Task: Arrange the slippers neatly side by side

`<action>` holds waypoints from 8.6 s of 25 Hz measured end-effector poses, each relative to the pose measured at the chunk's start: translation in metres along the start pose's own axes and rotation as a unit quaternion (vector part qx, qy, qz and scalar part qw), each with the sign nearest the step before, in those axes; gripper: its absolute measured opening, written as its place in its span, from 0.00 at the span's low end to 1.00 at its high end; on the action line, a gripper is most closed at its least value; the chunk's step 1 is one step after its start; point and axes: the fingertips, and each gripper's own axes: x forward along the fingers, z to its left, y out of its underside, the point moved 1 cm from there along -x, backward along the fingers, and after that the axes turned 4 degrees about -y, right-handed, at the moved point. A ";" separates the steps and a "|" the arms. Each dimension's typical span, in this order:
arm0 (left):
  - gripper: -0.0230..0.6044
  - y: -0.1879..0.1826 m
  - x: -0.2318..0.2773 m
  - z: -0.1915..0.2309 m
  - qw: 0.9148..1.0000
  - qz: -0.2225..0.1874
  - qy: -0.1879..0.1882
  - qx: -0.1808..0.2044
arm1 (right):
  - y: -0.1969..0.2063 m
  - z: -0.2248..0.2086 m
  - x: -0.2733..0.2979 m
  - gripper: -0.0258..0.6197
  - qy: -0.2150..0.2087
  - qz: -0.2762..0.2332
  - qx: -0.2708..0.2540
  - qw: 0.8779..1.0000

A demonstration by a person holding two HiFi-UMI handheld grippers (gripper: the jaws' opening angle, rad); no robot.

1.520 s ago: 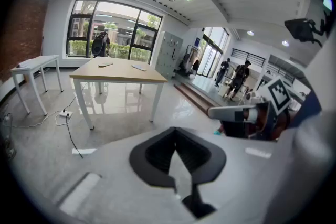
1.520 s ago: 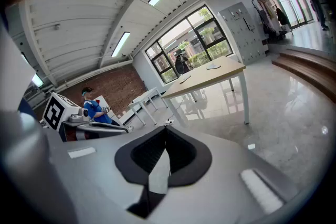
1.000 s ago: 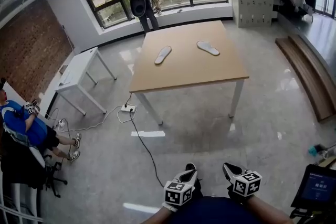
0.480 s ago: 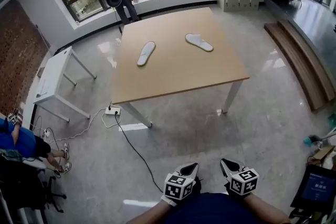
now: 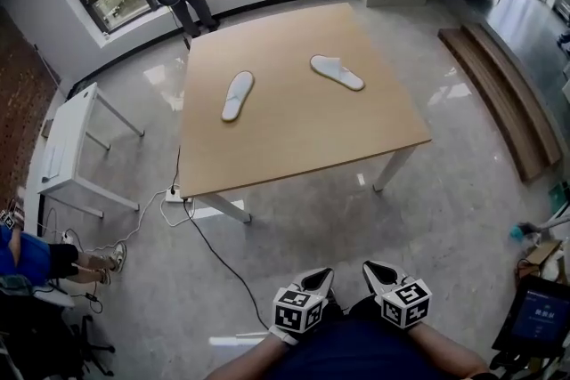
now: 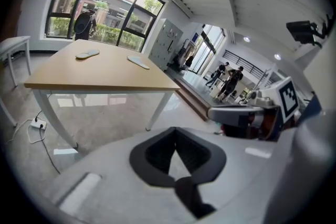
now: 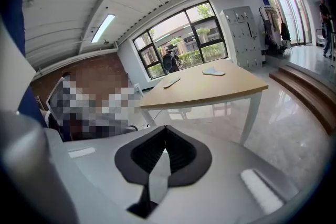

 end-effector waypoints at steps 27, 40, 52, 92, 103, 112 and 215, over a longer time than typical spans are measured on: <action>0.04 -0.203 0.111 0.090 0.991 -0.073 -0.106 -0.030 | -0.186 -0.142 0.153 0.05 -0.094 0.014 -0.052 0.994; 0.04 -0.267 0.147 0.166 0.994 -0.052 -0.093 0.016 | -0.220 -0.174 0.232 0.05 -0.070 0.027 -0.017 0.997; 0.04 -0.335 0.150 0.264 0.992 -0.098 -0.042 0.072 | -0.277 -0.191 0.290 0.05 -0.001 -0.011 -0.013 1.000; 0.04 -0.366 0.221 0.570 0.944 0.056 -0.310 0.101 | -0.314 -0.428 0.445 0.05 0.055 0.145 -0.202 0.967; 0.04 -0.360 0.219 0.557 0.942 0.019 -0.332 0.050 | -0.304 -0.433 0.442 0.05 0.103 0.119 -0.159 0.975; 0.04 -0.348 0.219 0.543 0.935 -0.009 -0.350 0.059 | -0.300 -0.419 0.436 0.05 0.126 0.110 -0.159 0.973; 0.04 -0.305 0.282 0.369 0.976 0.013 -0.186 -0.111 | -0.212 -0.255 0.449 0.05 0.018 0.142 -0.014 0.990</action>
